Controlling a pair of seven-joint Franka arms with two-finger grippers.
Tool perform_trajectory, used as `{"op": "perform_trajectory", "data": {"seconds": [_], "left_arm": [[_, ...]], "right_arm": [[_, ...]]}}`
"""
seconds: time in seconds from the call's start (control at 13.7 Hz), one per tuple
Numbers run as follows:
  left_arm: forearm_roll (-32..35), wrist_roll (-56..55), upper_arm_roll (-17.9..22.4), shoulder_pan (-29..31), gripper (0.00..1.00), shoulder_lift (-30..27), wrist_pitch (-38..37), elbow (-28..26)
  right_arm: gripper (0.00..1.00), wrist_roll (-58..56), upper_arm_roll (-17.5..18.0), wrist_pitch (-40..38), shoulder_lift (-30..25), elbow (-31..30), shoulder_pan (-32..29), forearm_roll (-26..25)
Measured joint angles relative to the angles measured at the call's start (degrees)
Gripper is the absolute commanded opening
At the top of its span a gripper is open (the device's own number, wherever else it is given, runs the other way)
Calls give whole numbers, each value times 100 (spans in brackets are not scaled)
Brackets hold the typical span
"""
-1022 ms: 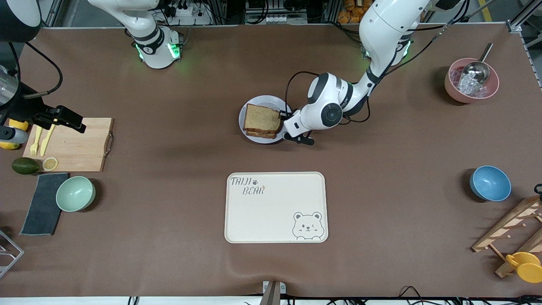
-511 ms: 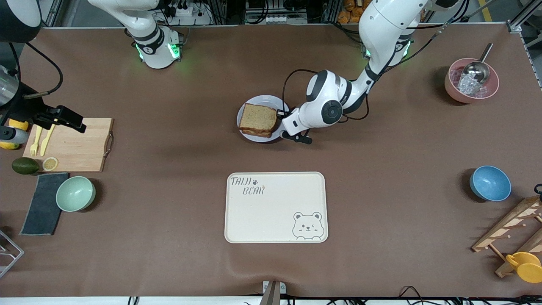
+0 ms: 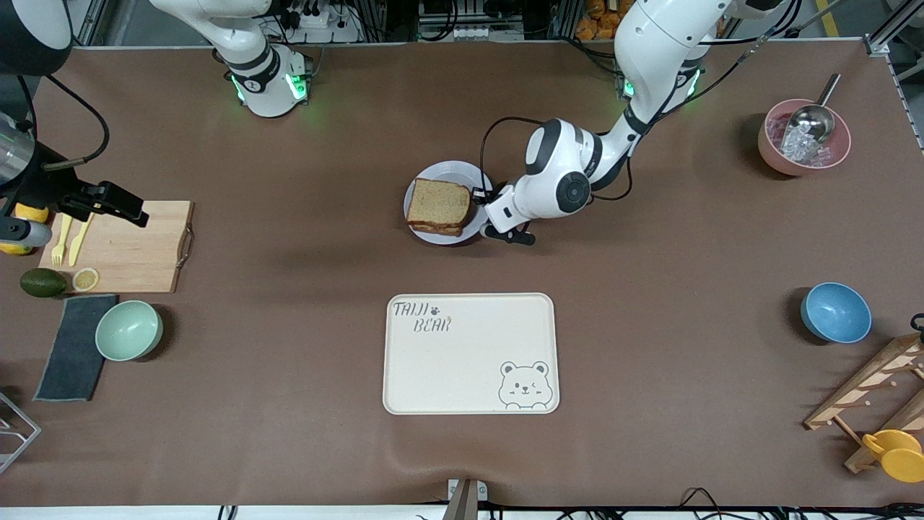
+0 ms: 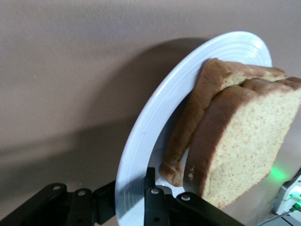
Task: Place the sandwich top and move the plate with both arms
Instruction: 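Grasp the white plate rim with the left gripper, then slide the plate with the left gripper onto the bear tray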
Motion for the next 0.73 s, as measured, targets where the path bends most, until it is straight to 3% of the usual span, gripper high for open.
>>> {"op": "perform_trajectory", "data": {"seconds": [0.44, 0.73], "left_arm": [[-776, 1108, -65, 691, 0, -5, 22, -24], [-846, 1176, -740, 1424, 0, -42, 26, -3]], "right_arm": [[100, 0, 0, -8, 4, -7, 0, 0], [100, 0, -1, -13, 9, -14, 0, 0]]}}
